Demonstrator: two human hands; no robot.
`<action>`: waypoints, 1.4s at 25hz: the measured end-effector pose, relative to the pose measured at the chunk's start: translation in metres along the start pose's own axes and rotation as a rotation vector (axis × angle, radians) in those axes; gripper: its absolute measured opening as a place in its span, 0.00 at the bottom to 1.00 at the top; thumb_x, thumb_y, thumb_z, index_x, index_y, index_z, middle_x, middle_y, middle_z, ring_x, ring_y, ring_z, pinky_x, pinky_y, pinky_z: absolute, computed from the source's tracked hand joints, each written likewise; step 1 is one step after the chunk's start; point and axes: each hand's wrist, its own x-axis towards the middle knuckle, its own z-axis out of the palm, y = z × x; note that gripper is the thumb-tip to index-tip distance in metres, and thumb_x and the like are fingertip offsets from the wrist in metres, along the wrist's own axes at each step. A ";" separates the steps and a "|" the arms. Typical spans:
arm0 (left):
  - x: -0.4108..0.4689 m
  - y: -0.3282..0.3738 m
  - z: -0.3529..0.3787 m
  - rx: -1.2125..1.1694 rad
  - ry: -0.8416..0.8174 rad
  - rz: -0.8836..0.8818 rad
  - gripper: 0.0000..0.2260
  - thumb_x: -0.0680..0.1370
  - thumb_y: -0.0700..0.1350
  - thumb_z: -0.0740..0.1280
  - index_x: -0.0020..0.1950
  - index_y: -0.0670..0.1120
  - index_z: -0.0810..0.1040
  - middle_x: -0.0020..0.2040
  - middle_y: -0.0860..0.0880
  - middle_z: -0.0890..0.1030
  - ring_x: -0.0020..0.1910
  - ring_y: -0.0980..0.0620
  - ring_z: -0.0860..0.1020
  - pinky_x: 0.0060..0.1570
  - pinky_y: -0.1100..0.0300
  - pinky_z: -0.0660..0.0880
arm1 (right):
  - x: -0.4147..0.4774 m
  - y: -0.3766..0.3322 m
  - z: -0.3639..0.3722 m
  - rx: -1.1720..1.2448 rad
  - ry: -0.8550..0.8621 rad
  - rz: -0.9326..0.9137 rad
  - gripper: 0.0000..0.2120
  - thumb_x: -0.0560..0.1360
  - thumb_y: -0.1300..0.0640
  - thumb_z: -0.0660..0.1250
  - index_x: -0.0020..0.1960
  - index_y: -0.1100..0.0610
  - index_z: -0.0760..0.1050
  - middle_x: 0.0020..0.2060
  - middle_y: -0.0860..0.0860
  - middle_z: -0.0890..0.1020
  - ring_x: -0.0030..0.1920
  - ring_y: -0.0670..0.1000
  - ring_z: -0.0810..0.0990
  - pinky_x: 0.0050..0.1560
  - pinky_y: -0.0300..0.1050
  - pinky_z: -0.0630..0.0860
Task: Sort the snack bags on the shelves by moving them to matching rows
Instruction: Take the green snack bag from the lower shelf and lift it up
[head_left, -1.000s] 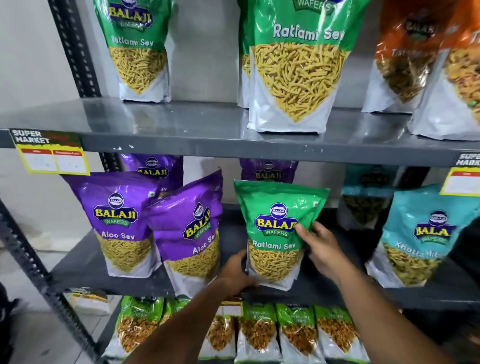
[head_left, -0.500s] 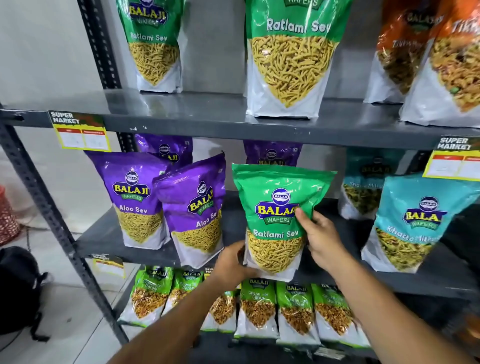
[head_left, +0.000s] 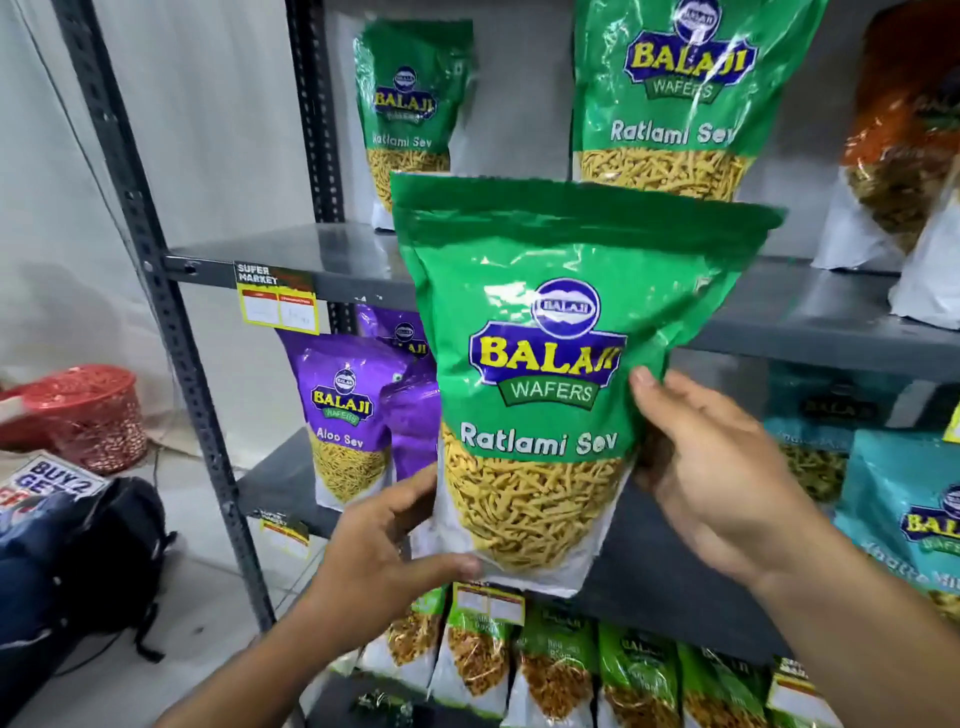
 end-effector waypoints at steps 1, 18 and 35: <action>0.011 0.012 -0.014 -0.007 0.014 0.047 0.30 0.61 0.36 0.81 0.59 0.54 0.80 0.57 0.58 0.85 0.58 0.58 0.81 0.57 0.66 0.76 | 0.012 -0.015 0.015 -0.013 -0.022 -0.031 0.12 0.78 0.59 0.58 0.46 0.57 0.80 0.40 0.48 0.88 0.43 0.46 0.86 0.44 0.41 0.82; 0.230 0.047 -0.151 0.219 -0.046 0.255 0.23 0.69 0.35 0.75 0.63 0.38 0.74 0.61 0.42 0.82 0.60 0.49 0.80 0.69 0.45 0.70 | 0.262 -0.082 0.129 -0.196 0.280 -0.130 0.16 0.75 0.51 0.63 0.59 0.58 0.77 0.52 0.58 0.84 0.50 0.59 0.84 0.54 0.64 0.79; 0.046 -0.084 -0.108 -0.057 0.346 0.105 0.33 0.58 0.56 0.80 0.60 0.68 0.74 0.62 0.64 0.80 0.66 0.54 0.76 0.66 0.61 0.71 | 0.050 0.053 0.068 -0.457 -0.036 -0.440 0.23 0.62 0.38 0.73 0.54 0.47 0.80 0.50 0.47 0.86 0.52 0.48 0.83 0.54 0.37 0.77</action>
